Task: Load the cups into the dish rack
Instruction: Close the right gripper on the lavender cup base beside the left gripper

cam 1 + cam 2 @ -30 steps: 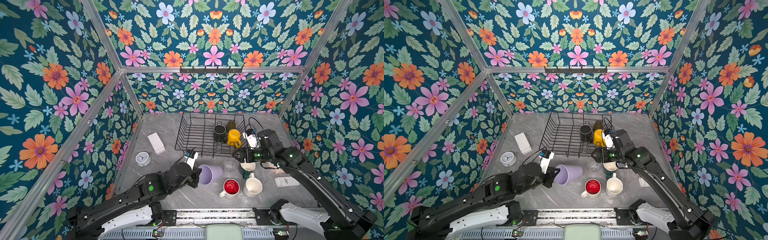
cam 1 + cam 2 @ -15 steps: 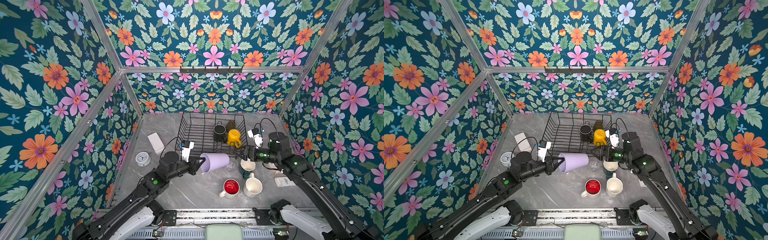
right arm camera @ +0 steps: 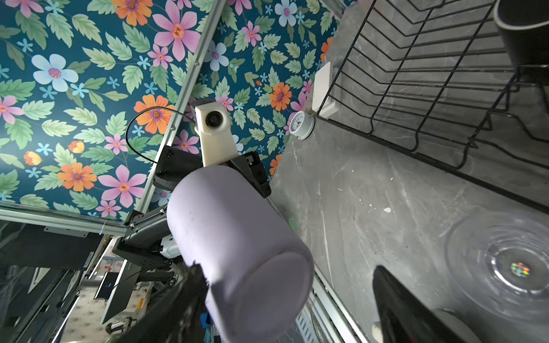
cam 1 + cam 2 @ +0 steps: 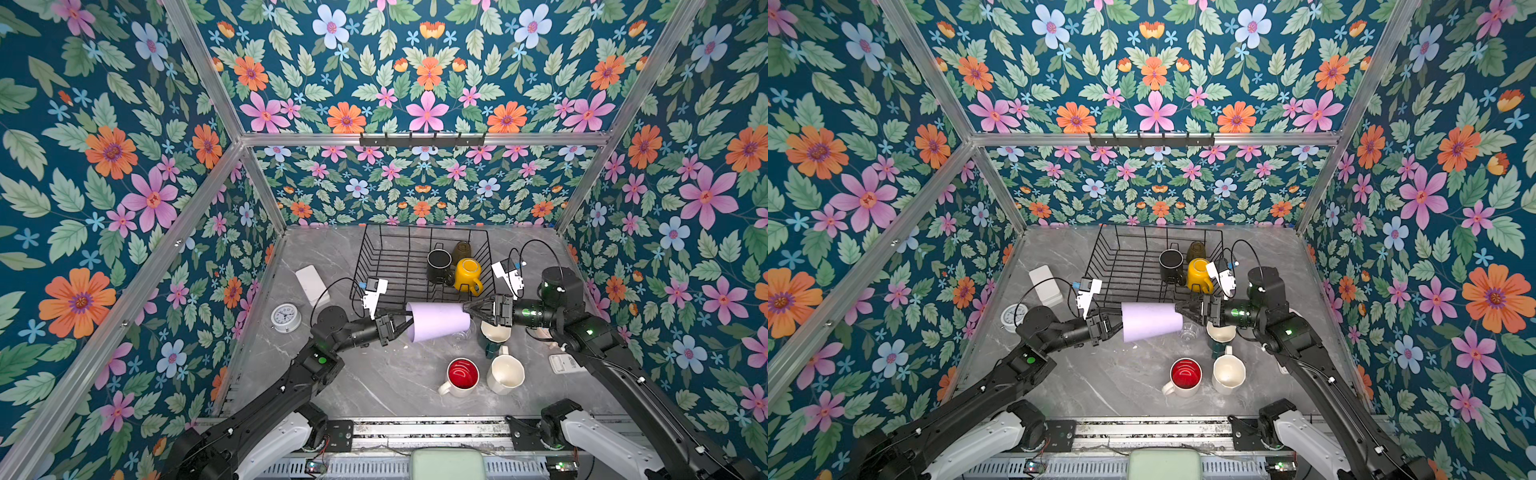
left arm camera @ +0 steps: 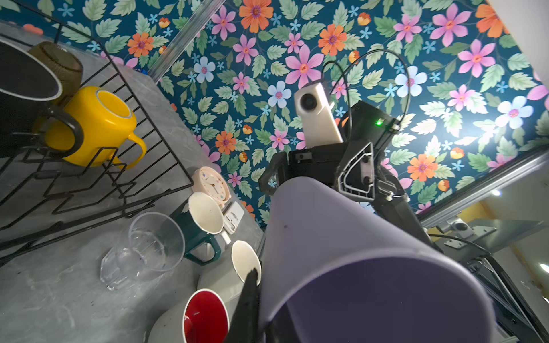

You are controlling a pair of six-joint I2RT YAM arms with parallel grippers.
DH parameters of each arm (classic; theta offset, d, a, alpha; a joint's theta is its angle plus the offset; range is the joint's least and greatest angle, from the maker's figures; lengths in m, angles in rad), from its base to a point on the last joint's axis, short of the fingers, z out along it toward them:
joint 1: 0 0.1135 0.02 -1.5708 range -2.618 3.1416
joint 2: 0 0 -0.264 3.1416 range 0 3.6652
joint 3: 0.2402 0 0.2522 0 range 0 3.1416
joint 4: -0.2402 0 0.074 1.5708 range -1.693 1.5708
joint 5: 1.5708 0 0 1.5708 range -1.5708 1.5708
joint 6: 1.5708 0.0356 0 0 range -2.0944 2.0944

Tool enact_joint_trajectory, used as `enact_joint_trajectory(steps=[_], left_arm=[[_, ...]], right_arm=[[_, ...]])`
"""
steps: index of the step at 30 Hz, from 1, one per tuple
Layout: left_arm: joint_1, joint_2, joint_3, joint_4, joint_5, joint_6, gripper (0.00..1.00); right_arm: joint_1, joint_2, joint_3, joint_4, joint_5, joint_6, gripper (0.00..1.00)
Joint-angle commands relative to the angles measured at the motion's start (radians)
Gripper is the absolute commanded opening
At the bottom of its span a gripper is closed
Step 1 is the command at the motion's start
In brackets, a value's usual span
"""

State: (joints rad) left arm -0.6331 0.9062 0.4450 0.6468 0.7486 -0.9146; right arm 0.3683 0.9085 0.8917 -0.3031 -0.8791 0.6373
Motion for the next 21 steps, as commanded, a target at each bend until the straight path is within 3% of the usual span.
enact_joint_trajectory(steps=[1,8,21], left_arm=[[0.007,0.026,-0.007,0.200,0.051,-0.078,0.00],[0.010,0.100,-0.010,0.317,0.065,-0.128,0.00],[0.010,0.171,0.004,0.419,0.087,-0.171,0.00]], right_arm=[[0.000,0.003,-0.012,0.067,-0.068,0.019,0.86],[0.010,0.001,-0.039,0.137,-0.115,0.064,0.87],[0.104,0.044,-0.042,0.189,-0.092,0.087,0.87]])
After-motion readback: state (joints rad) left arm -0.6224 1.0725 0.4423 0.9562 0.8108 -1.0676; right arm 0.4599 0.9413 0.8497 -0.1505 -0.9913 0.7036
